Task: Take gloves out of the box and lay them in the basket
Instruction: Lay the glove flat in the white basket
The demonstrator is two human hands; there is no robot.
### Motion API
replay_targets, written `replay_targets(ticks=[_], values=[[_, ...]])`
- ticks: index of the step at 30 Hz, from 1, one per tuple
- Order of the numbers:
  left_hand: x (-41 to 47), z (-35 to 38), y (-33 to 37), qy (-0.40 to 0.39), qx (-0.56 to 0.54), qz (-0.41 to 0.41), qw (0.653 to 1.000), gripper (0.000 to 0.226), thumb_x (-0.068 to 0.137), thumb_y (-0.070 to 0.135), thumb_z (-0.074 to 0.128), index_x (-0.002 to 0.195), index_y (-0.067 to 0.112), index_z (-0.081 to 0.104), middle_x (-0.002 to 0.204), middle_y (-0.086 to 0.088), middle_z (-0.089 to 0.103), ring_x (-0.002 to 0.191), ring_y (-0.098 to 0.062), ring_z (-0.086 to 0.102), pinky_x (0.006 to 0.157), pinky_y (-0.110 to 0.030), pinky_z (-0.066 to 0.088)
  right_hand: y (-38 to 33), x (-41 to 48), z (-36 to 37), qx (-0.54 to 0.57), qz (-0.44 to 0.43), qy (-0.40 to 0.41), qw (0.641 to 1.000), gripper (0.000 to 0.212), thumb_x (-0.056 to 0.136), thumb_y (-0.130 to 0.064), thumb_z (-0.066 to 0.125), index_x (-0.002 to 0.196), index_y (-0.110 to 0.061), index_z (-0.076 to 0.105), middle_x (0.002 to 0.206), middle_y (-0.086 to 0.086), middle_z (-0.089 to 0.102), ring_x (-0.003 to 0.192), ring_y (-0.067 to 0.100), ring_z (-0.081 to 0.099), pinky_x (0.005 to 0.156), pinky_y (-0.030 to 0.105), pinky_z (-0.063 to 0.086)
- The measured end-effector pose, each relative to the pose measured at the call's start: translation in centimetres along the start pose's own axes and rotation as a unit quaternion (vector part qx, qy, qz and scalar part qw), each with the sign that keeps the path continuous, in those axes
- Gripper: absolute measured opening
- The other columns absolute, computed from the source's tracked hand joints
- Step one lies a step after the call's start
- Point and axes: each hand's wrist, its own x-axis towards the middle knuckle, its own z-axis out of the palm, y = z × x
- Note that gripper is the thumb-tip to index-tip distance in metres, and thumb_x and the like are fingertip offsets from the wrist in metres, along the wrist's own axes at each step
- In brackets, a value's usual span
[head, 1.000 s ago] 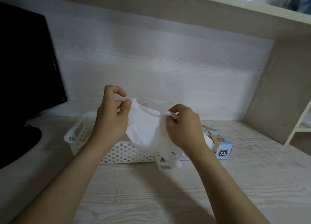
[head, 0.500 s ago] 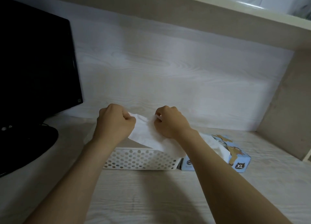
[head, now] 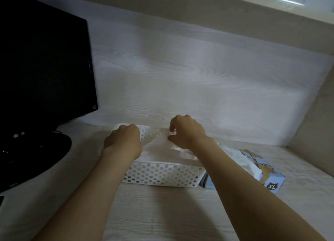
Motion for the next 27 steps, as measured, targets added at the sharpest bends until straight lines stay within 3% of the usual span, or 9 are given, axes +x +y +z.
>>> replay_targets(ticks=[5,9,12,15,18,21,23,25,27], values=[[-0.2,-0.3,0.5,-0.017,0.02,0.0,1.0,0.02,0.093,-0.005,0.052,0.1,0.014,0.05,0.13,-0.015,0.054,0.116,-0.034,0.06,0.083,-0.037,0.05,0.0,-0.5,-1.2,0.014,0.059,0.024,0.998,0.009,0.085,-0.005,0.068,0.084,-0.008,0.06,0.084,0.011,0.066,0.068,0.029,0.07,0.066,0.037,0.062],[0.5,-0.3,0.5,0.005,0.009,0.049,0.999,0.024,0.092,-0.007,0.055,0.107,0.009,0.065,0.129,-0.013,0.049,0.107,-0.034,0.062,0.085,-0.04,0.055,0.1,-0.9,-2.0,0.098,0.019,-0.105,0.989,0.012,0.09,-0.014,0.078,0.098,-0.007,0.072,0.071,0.013,0.074,0.052,0.021,0.074,0.058,0.039,0.066],[1.0,0.0,0.2,-0.061,-0.067,0.085,0.992,0.021,0.096,0.008,0.06,0.106,0.016,0.077,0.117,-0.007,0.069,0.097,-0.024,0.068,0.091,-0.039,0.06,0.0,-1.6,-2.5,0.09,-0.01,-0.249,0.964,0.05,0.085,-0.047,0.086,0.125,-0.024,0.066,0.082,0.006,0.079,0.063,0.016,0.078,0.068,0.034,0.065],[0.7,-0.5,0.3,-0.18,-0.078,0.102,0.975,0.033,0.095,0.043,0.07,0.119,0.022,0.075,0.121,0.002,0.072,0.104,-0.016,0.067,0.088,-0.03,0.056,0.4,-1.6,-1.6,0.062,-0.017,-0.299,0.952,0.08,0.082,-0.06,0.082,0.149,-0.04,0.043,0.119,0.002,0.073,0.077,0.019,0.079,0.076,0.037,0.066],[0.8,-0.6,0.2,-0.236,-0.031,0.119,0.964,0.053,0.094,0.053,0.069,0.14,0.027,0.063,0.142,0.006,0.058,0.123,-0.019,0.06,0.097,-0.03,0.048,0.7,-1.8,-0.4,0.043,-0.034,-0.309,0.949,0.082,0.091,-0.047,0.078,0.158,-0.045,0.03,0.131,-0.003,0.058,0.091,0.019,0.072,0.076,0.035,0.062],[1.5,-0.1,0.2,-0.255,0.001,0.129,0.958,0.066,0.096,0.043,0.07,0.156,0.03,0.045,0.16,0.002,0.045,0.137,-0.022,0.051,0.113,-0.036,0.043,0.9,-1.6,1.2,-0.016,-0.073,-0.274,0.959,0.076,0.096,-0.034,0.074,0.161,-0.032,0.034,0.15,0.003,0.054,0.122,0.027,0.063,0.102,0.039,0.053],[1.6,-0.1,0.2,-0.253,0.001,0.114,0.961,0.077,0.094,0.041,0.074,0.16,0.031,0.036,0.164,0.002,0.038,0.143,-0.022,0.046,0.115,-0.036,0.042,1.0,-1.3,1.9,-0.096,-0.085,-0.31,0.942,0.078,0.087,-0.053,0.073,0.155,-0.027,0.045,0.146,0.008,0.061,0.13,0.03,0.061,0.109,0.038,0.047],[1.4,-0.1,0.1,-0.232,-0.006,0.11,0.966,0.083,0.09,0.045,0.078,0.16,0.03,0.037,0.164,0.002,0.038,0.143,-0.021,0.046,0.113,-0.036,0.043,1.9,-0.4,3.5,-0.052,-0.098,-0.347,0.931,0.095,0.066,-0.078,0.065,0.147,-0.03,0.056,0.141,0.008,0.067,0.128,0.03,0.063,0.113,0.042,0.044],[0.9,-0.3,0.0,-0.181,-0.011,0.098,0.978,0.083,0.084,0.053,0.081,0.154,0.027,0.046,0.159,0.001,0.046,0.137,-0.021,0.052,0.11,-0.037,0.047,1.0,-1.7,2.3,-0.002,-0.081,-0.347,0.934,0.079,0.084,-0.066,0.064,0.151,-0.028,0.053,0.15,0.007,0.059,0.135,0.031,0.057,0.116,0.042,0.041]])
